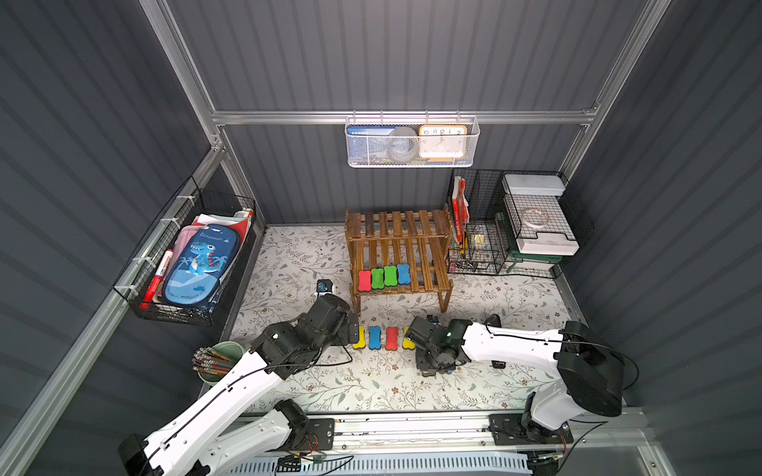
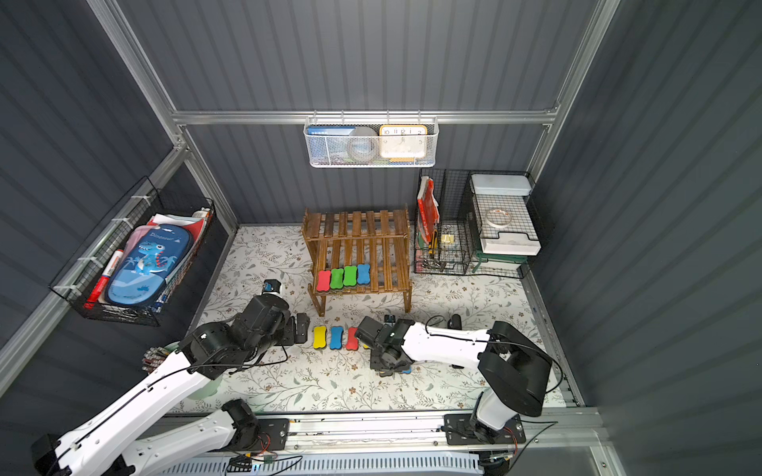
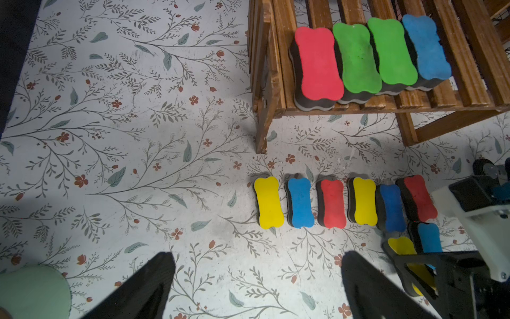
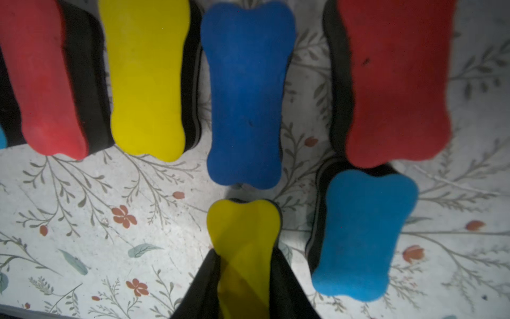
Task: Remove the whiteboard erasers from the shelf
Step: Place the whiteboard eraser at the center of the board.
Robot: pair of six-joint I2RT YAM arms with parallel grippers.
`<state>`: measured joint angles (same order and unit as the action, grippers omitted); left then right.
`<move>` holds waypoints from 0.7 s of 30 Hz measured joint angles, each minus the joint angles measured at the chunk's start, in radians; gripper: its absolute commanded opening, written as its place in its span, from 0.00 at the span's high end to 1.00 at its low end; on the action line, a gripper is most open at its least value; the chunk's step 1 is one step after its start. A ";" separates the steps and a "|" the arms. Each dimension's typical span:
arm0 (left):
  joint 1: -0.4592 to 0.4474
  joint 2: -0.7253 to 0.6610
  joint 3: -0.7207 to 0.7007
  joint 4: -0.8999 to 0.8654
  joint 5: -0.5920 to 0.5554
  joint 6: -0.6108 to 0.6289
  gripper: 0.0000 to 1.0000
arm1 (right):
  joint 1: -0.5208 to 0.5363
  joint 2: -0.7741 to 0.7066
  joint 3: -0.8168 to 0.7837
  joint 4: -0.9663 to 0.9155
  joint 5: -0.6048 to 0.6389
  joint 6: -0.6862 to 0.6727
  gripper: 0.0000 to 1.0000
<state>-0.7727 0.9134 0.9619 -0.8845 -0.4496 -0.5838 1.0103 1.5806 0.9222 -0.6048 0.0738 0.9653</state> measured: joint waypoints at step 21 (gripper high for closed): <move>0.000 0.010 0.000 0.000 0.000 0.000 0.01 | -0.011 -0.065 0.014 -0.051 0.027 -0.040 0.51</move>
<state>-0.7727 0.9237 0.9623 -0.8845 -0.4496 -0.5838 0.9993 1.5158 0.9367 -0.6563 0.1013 0.9249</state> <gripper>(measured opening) 0.992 0.480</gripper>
